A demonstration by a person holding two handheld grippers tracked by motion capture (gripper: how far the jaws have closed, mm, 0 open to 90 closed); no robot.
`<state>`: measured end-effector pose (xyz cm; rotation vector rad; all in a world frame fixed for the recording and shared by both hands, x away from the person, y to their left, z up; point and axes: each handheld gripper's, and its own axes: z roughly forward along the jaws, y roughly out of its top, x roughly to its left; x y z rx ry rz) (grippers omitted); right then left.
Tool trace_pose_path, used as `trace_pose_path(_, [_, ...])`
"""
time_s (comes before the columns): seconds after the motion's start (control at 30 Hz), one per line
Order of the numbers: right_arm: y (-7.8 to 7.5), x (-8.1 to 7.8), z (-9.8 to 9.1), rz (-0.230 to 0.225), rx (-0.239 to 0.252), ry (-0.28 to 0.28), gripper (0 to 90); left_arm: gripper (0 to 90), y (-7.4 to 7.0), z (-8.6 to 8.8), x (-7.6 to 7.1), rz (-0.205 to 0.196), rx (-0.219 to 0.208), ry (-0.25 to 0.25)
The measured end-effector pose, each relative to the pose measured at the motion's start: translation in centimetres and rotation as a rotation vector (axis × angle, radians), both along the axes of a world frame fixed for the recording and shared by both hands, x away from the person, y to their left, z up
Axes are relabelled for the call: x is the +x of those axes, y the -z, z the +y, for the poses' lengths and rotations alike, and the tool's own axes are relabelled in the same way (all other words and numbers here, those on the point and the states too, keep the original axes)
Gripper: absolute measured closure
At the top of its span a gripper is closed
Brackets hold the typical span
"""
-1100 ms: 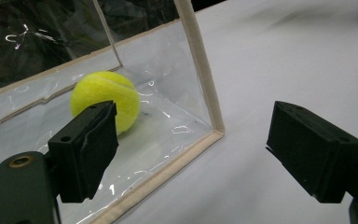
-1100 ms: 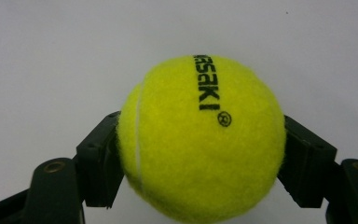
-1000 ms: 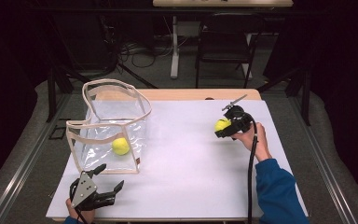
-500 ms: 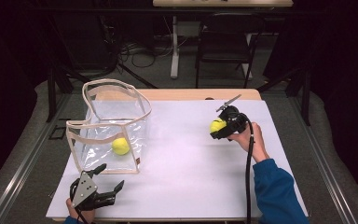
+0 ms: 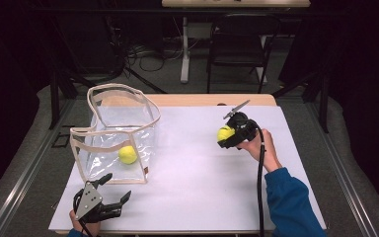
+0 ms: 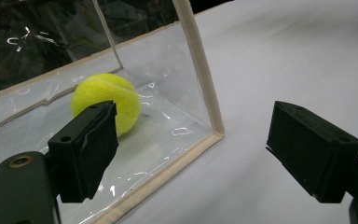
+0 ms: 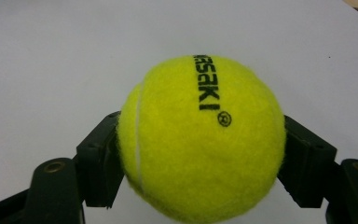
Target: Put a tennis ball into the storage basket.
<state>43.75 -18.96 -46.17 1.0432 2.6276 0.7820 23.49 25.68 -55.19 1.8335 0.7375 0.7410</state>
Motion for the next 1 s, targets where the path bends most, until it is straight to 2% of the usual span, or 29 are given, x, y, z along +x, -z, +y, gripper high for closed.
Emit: trace_pose_path(1.0, [-2.0, -0.1, 3.2, -0.025, -0.003, -0.078, 26.3, 15.9, 0.0, 0.1, 0.0, -0.004, -0.001, -0.001])
